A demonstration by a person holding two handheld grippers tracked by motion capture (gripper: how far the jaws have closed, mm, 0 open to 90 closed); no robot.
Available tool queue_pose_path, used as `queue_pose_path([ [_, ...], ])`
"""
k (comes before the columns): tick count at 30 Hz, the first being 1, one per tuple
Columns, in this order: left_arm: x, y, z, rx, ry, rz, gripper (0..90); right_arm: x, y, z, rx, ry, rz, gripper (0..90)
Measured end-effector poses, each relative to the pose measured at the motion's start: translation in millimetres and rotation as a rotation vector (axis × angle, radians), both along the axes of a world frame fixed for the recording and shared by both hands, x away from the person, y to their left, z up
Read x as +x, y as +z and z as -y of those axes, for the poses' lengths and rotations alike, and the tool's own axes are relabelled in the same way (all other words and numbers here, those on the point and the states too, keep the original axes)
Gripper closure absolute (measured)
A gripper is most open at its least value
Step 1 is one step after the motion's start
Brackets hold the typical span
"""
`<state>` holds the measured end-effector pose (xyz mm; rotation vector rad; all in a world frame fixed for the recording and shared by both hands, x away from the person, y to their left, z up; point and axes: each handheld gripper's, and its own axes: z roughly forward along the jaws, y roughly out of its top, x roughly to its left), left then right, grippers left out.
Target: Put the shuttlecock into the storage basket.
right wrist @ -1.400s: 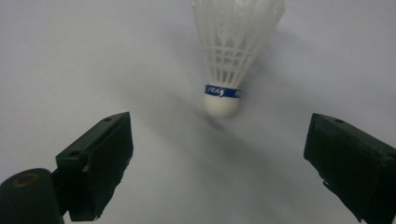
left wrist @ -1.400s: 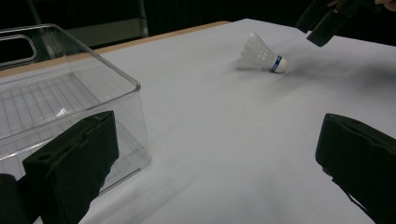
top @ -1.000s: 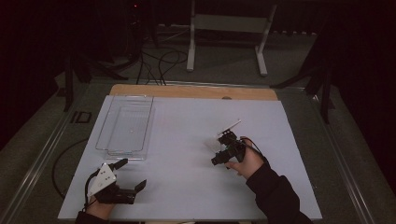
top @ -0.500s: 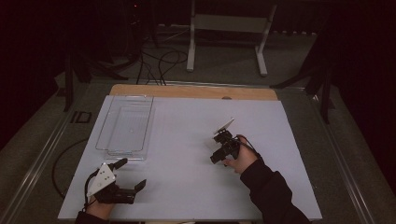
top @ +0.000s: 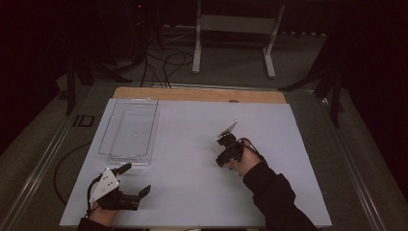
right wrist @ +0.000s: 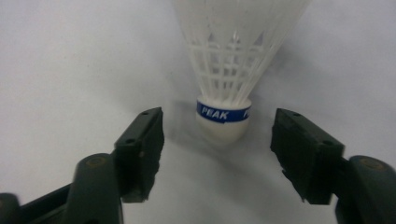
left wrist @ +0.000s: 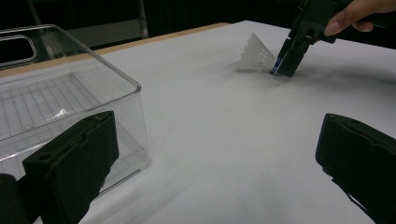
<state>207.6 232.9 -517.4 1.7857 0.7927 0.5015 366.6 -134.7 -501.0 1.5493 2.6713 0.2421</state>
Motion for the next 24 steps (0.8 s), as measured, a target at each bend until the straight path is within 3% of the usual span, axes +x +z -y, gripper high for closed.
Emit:
queue_pose_path([
  [6, 0.2, -0.3, 0.3, 0.000, 0.000, -0.004, 0.0, 2.8, -2.0, 0.0, -0.020, -0.003, -0.001, 40.6],
  [19, 0.6, -0.6, 0.3, -0.005, -0.001, -0.006, 0.0, 5.1, -4.5, 0.0, -0.019, 0.047, -0.022, 64.7],
  [24, 0.8, -0.7, -0.1, -0.008, -0.002, -0.006, 0.0, 5.1, -3.2, 1.1, -0.027, 0.073, -0.021, 65.4],
])
